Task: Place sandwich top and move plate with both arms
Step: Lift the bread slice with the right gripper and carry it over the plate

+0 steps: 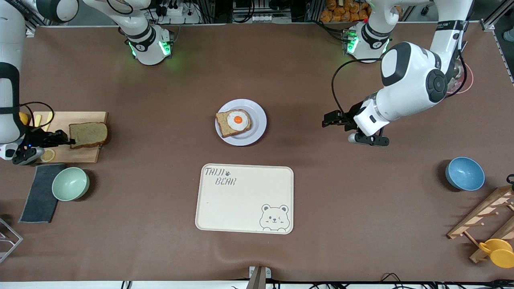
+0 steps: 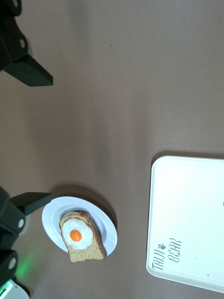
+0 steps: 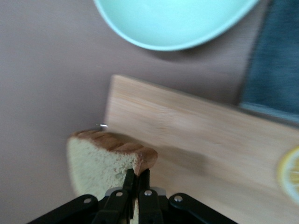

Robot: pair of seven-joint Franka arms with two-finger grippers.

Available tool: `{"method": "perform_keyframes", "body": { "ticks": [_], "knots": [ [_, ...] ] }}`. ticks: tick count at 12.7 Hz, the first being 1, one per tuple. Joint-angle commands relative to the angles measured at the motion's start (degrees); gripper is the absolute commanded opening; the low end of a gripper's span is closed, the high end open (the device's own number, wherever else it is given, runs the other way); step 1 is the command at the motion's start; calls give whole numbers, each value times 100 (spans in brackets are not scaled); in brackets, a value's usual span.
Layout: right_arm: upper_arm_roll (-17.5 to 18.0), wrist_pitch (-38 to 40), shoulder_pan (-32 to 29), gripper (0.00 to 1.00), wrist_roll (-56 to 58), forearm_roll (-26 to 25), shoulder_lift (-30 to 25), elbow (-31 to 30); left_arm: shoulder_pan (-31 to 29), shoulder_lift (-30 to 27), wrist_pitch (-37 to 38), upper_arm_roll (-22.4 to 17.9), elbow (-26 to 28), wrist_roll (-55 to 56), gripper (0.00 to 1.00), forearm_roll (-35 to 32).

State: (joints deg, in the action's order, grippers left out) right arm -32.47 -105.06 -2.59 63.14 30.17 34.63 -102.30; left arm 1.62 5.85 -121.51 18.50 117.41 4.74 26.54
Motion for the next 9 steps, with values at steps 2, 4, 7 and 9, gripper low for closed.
{"method": "perform_keyframes", "body": {
  "ticks": [2,4,7,9],
  "knots": [
    [363,1265,-13,0,-1388,-29,-158,990,-4,4,-136,31,45,62,100,124],
    [792,1566,-22,0,-2266,-134,-289,1264,-4,4,-136,31,45,62,100,124],
    [1540,1506,-40,0,-3437,-240,-562,1265,-4,30,-145,31,45,62,100,124],
    [1997,1357,-49,0,-3983,-170,-553,1265,-30,100,-145,31,45,54,100,237]
  ]
}}
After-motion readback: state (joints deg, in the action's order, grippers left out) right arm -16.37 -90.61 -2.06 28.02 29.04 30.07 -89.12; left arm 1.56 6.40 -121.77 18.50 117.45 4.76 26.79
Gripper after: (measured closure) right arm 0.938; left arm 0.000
